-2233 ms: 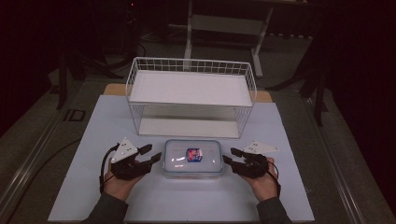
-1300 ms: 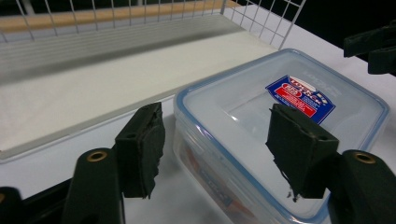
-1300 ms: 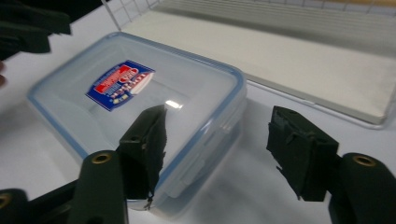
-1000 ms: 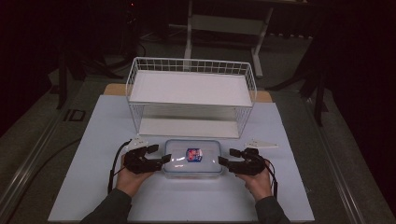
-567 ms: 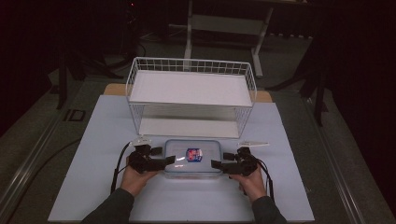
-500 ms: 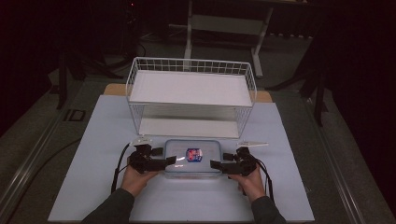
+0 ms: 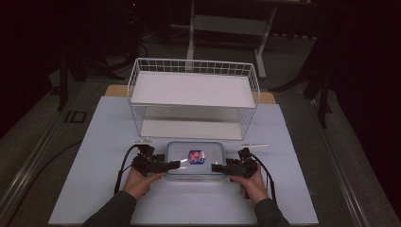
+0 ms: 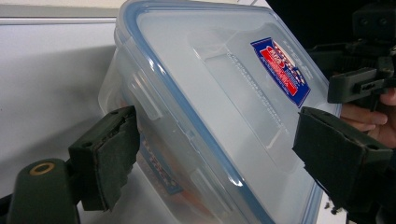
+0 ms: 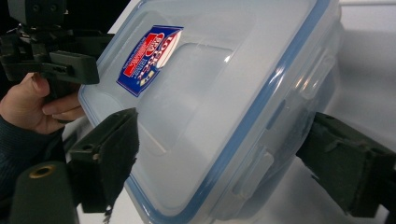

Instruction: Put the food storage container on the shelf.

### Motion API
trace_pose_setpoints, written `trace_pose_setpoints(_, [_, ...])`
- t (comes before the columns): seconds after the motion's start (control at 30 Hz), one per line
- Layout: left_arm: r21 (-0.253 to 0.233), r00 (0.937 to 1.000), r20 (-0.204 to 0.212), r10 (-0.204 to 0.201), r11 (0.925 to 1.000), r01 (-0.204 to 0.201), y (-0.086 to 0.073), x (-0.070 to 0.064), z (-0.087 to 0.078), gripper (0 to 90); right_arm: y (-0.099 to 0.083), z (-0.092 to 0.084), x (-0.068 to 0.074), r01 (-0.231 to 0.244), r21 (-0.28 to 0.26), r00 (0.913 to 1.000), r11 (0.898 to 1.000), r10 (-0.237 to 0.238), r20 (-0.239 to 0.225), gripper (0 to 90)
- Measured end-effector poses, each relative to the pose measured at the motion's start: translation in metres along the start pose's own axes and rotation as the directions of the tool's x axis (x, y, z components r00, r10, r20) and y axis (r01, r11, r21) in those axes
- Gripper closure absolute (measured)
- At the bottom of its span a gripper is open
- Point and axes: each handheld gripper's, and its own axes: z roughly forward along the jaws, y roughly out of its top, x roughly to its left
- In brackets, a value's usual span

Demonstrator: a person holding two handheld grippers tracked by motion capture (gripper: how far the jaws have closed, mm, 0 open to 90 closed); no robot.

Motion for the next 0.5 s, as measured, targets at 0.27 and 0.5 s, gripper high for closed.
trace_pose_setpoints(0.27, [-0.030,0.9997,0.004,-0.023,0.9993,0.024,-0.001,-0.004,-0.013,32.4,-0.002,-0.011,0.002,-0.017,0.002,0.9997,1.000,0.017,-0.016,27.3])
trace_pose_setpoints(0.5, [-0.052,0.9999,-0.003,0.013,0.9985,-0.013,-0.011,-0.017,-0.028,43.9,-0.009,-0.028,0.006,0.000,-0.031,0.9991,1.000,-0.001,-0.042,44.9])
